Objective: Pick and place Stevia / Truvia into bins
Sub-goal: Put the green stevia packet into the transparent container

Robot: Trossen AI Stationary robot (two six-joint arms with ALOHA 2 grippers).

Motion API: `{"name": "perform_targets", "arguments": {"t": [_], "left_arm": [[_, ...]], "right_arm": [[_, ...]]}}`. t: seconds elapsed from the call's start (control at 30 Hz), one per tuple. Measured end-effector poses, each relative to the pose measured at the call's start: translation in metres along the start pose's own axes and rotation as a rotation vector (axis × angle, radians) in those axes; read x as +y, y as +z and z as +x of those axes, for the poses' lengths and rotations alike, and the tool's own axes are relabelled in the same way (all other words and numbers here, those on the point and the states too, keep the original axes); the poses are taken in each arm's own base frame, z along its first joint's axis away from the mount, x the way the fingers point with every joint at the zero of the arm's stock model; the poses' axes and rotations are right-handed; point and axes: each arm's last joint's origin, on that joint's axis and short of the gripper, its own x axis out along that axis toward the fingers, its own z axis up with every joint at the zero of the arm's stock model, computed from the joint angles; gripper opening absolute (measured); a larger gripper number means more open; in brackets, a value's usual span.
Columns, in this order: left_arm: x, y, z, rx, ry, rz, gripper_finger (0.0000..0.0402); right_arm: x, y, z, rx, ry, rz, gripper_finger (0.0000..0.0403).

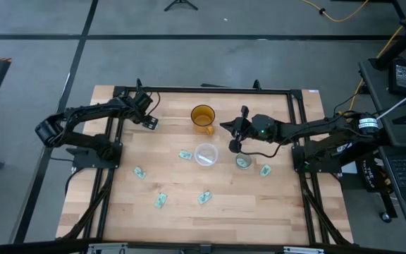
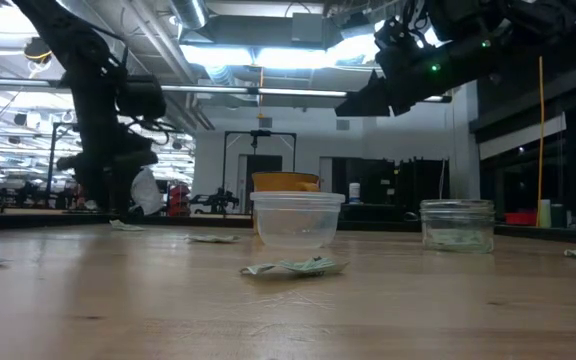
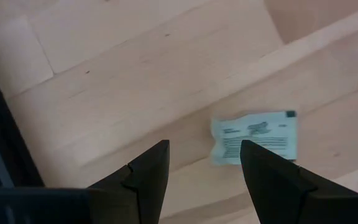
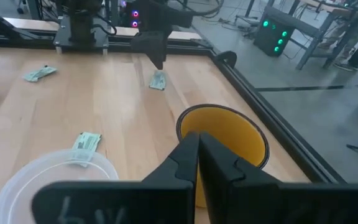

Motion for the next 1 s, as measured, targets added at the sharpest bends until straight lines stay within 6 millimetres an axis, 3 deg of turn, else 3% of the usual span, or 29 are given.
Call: {"name": "perform_targets", "arguments": {"t": [0.6,0.8,1.0], "left_arm": [[-0.005,0.003,0.031,0.124,-0.057,0.113,0.0187],[-0.005,0.004,0.029,0.098,-0.065,0.126,0.0156],[-0.008,0.005,0.028,0.074,-0.08,0.229,0.0099]], "right_arm": [[0.0,0.0,0.0,0.005,0.0,-0.001,0.0019],[0.0,-0.001,0.0,0.007,0.0,-0.002,0.0019],[0.0,-0.001,0.0,0.007,0.0,-0.002,0.0019]]}}
